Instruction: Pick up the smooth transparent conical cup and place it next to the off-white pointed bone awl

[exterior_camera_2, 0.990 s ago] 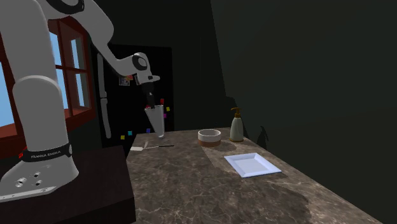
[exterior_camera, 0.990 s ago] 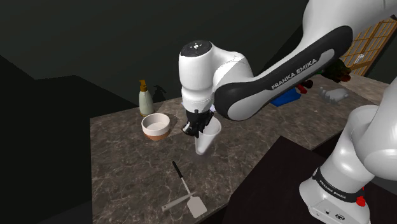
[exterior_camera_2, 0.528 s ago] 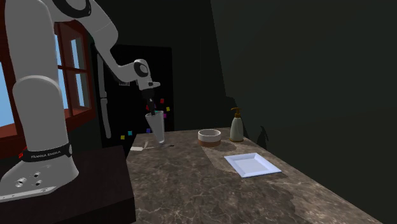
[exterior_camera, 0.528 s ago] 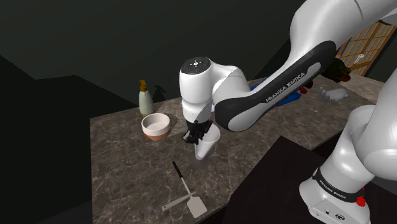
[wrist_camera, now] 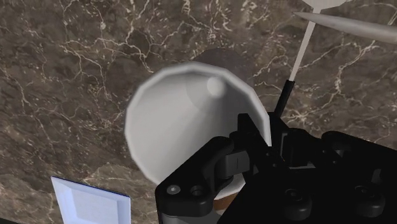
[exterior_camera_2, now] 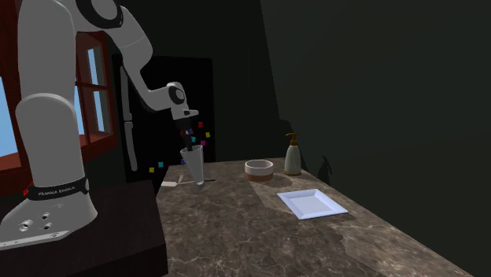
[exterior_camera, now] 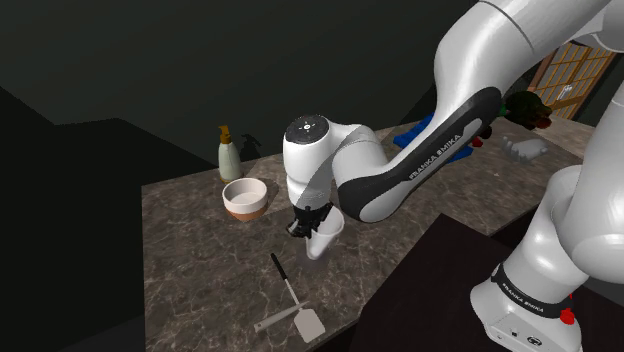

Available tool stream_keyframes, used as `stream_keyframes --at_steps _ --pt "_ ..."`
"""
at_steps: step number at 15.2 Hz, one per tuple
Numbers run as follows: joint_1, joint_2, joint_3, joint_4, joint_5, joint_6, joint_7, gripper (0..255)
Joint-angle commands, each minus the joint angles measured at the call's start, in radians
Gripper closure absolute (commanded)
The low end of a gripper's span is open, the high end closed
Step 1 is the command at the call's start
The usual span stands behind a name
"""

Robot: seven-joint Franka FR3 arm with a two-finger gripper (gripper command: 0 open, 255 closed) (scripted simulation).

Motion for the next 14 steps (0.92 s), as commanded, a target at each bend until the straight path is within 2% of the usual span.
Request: stream_keyframes --at_steps 1,7,8,13,14 --pt "0.002 0.007 0.0 0.002 -0.006 0.004 0.007 255" --pt "0.002 0.007 0.0 0.002 -0.006 0.004 0.007 255" --pt "0.002 0.007 0.0 0.002 -0.006 0.004 0.007 0" --pt "0.002 0.007 -0.001 0.002 -0.006 0.004 0.007 0" --pt "0.003 -0.02 0.008 0.007 0.021 -0.023 -0.011 0"
